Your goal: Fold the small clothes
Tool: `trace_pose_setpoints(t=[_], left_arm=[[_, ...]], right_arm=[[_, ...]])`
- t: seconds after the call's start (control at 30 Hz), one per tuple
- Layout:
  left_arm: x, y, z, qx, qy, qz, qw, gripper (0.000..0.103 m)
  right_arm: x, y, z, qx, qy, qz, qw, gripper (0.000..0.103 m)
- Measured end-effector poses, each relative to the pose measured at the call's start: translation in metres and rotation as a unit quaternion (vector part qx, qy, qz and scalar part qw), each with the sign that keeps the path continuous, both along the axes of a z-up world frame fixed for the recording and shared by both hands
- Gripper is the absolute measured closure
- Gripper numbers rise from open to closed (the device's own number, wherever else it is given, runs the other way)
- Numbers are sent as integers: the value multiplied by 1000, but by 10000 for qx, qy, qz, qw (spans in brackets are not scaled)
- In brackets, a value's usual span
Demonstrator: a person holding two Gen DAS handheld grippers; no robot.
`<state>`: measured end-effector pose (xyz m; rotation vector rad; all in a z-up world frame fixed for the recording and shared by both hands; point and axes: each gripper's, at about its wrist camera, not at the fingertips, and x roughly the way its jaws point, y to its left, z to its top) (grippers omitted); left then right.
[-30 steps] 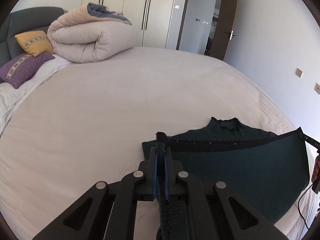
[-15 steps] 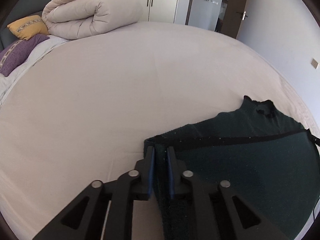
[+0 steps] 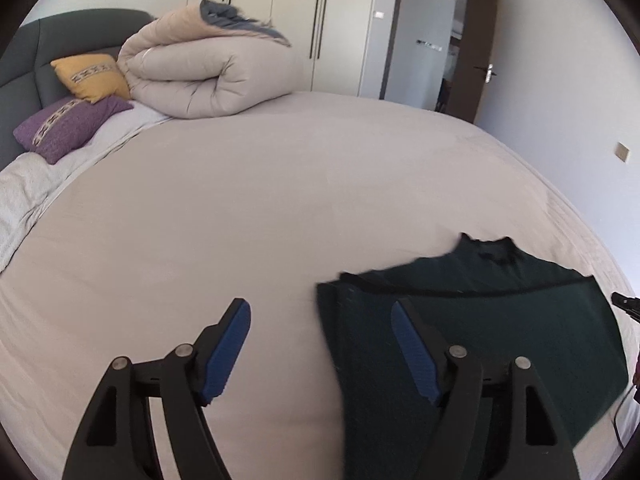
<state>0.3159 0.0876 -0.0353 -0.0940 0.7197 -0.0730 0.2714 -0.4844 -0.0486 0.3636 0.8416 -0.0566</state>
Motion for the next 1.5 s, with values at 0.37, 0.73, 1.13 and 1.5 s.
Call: trace_pose_setpoints(t=[0.37,0.73,1.13,1.5], left_arm=[[-49,-25,-43,-333,574,-137,9977,23],[-53,-14,-68,-108,951,139,9953,23],[-89,-80,-56,1515,847,-72,9848,24],[-83,-59,-69,1046,1153,95,9878,11]], right_arm=[[-61,48,-13,-100,466,480,9977,90],[-81,19,-34,108,540,174,9983,93],[-104,128,4,540,-33,1564,9862,90],[-132,29,-30,1563,251,-328,9869,90]])
